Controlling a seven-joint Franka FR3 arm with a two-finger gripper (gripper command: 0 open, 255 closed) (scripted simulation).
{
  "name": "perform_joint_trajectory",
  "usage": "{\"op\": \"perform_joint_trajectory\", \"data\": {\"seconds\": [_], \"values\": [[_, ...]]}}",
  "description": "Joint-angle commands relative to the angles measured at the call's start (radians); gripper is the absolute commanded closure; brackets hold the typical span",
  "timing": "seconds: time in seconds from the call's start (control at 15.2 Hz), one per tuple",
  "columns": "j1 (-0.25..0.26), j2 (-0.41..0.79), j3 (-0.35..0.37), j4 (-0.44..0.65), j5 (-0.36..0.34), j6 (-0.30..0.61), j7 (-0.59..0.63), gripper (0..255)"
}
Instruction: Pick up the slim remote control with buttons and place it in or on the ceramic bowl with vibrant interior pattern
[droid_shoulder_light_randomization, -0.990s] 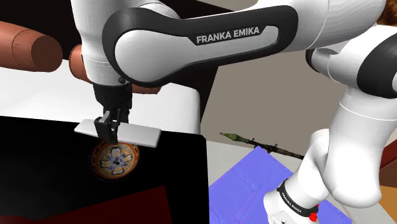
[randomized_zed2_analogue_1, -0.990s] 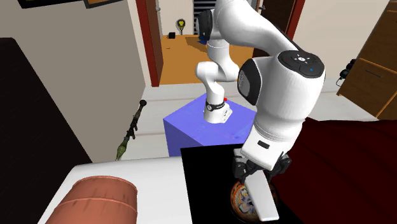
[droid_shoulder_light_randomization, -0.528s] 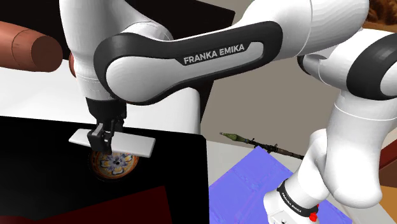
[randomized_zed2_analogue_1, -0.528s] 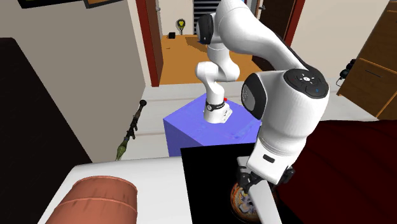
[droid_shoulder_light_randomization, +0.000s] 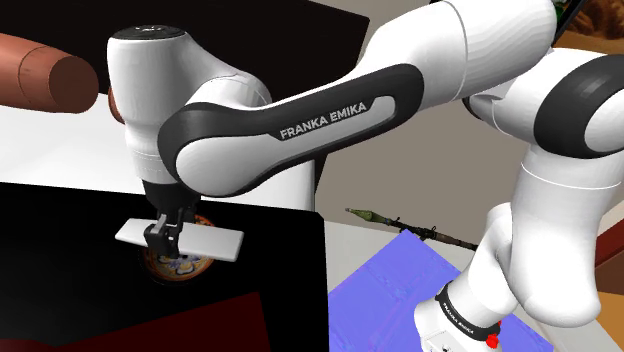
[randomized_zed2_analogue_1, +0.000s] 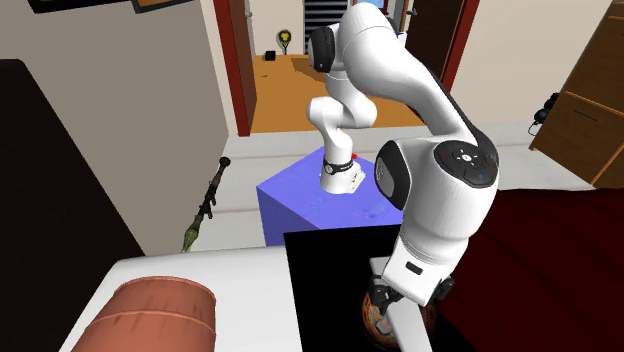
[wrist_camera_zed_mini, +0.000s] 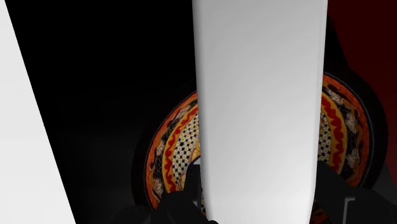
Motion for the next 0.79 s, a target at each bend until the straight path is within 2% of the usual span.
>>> {"op": "perform_joint_trajectory", "data": {"seconds": [0.0,0.4,0.46,0.73], "values": [[0.001,0.007,-0.001,0.000,-0.002,0.007,0.001,255],[0.001,0.007,-0.001,0.001,-0.002,0.007,0.001,255],[0.001,0.007,-0.001,0.000,-0.002,0.007,0.001,0],[0.001,0.007,-0.001,0.000,-0.002,0.007,0.001,0]]}}
